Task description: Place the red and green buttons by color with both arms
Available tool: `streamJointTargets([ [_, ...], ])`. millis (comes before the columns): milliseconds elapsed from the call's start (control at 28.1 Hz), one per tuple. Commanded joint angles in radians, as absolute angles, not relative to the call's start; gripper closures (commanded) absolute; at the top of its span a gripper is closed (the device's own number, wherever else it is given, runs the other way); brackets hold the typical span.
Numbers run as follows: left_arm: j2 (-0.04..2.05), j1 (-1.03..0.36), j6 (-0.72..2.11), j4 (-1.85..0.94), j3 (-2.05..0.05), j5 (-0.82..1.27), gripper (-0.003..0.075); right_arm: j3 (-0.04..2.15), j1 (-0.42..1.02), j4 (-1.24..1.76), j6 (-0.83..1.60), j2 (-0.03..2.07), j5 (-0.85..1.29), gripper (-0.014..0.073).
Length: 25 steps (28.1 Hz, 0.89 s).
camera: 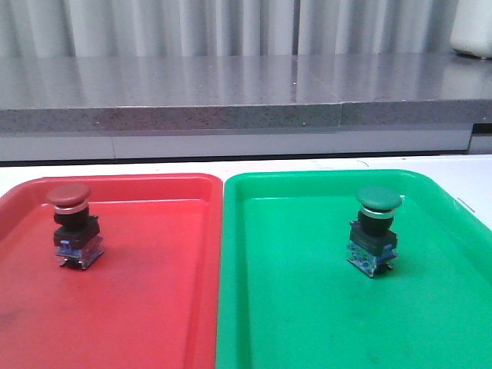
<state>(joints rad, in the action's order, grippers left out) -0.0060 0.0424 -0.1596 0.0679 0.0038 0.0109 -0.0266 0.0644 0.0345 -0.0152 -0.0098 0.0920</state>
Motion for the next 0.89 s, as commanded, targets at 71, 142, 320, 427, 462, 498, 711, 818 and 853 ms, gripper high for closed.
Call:
streamJointTargets([
  [71,-0.021,0.035,-0.169,0.063,0.03,-0.073,0.074,-0.022,0.045,0.033,-0.015,-0.027,0.02,0.0701],
  [142,-0.021,0.035,-0.169,0.063,0.03,-0.073,0.074,-0.022,0.04,0.033,-0.015,-0.027,0.02,0.0701],
  [320,-0.021,0.035,-0.169,0.063,0.03,-0.073,0.074,-0.022,0.039,0.033,-0.015,-0.027,0.02,0.0701],
  [427,-0.021,0.035,-0.169,0.063,0.03,-0.073,0.074,-0.022,0.039,0.033,-0.015,-0.027,0.02,0.0701],
  [462,-0.021,0.035,-0.169,0.063,0.03,-0.073,0.074,-0.022,0.04,0.033,-0.015,-0.027,0.019,0.0701],
  [498,-0.021,0.035,-0.169,0.063,0.03,-0.073,0.074,-0.022,0.04,0.033,-0.015,-0.027,0.019,0.0701],
  [711,-0.021,0.035,-0.169,0.063,0.03,-0.073,0.074,-0.022,0.04,0.033,-0.015,-0.027,0.019,0.0701],
  [818,-0.021,0.035,-0.169,0.063,0.03,-0.073,0.074,-0.022,0.04,0.033,-0.015,-0.027,0.019,0.0701],
  [853,-0.021,0.035,-0.169,0.063,0.03,-0.073,0.074,-0.022,0.04,0.033,-0.015,-0.027,0.019,0.0701],
])
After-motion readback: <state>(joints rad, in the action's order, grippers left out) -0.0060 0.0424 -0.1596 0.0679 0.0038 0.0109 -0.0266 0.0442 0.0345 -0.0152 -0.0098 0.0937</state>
